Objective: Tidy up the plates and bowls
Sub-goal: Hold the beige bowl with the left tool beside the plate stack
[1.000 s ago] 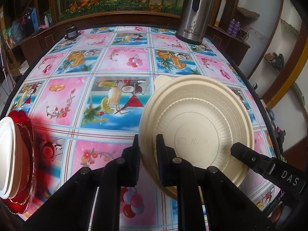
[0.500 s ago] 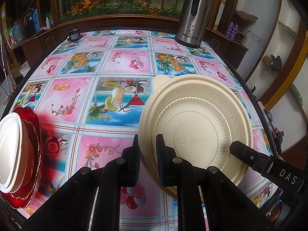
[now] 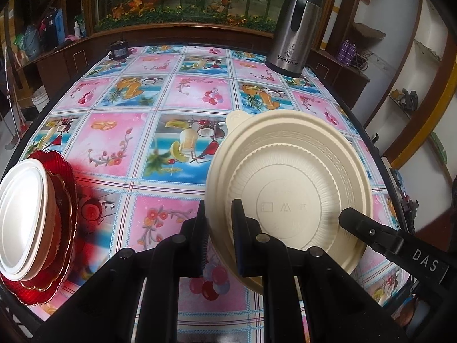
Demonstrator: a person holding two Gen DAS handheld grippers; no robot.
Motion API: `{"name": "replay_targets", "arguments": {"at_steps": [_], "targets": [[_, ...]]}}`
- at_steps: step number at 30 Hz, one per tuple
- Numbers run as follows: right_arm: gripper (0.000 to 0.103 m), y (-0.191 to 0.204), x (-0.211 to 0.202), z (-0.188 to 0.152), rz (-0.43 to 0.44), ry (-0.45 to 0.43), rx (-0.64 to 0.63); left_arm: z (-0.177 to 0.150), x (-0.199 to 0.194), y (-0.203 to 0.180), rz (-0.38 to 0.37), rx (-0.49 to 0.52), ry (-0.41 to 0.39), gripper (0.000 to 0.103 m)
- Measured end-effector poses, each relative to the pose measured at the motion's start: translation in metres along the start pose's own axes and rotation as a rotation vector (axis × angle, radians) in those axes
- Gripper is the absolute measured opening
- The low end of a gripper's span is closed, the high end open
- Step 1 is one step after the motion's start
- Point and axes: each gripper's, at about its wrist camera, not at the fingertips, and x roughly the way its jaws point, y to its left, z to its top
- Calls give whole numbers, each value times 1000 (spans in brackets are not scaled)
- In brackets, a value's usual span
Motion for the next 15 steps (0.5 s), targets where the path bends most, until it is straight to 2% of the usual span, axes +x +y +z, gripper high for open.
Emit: {"name": "replay_targets", "arguments": {"at_steps": [15], "targets": [[11, 11, 1, -2, 30, 8, -25, -3, -11, 12, 11, -19, -12, 13]]}}
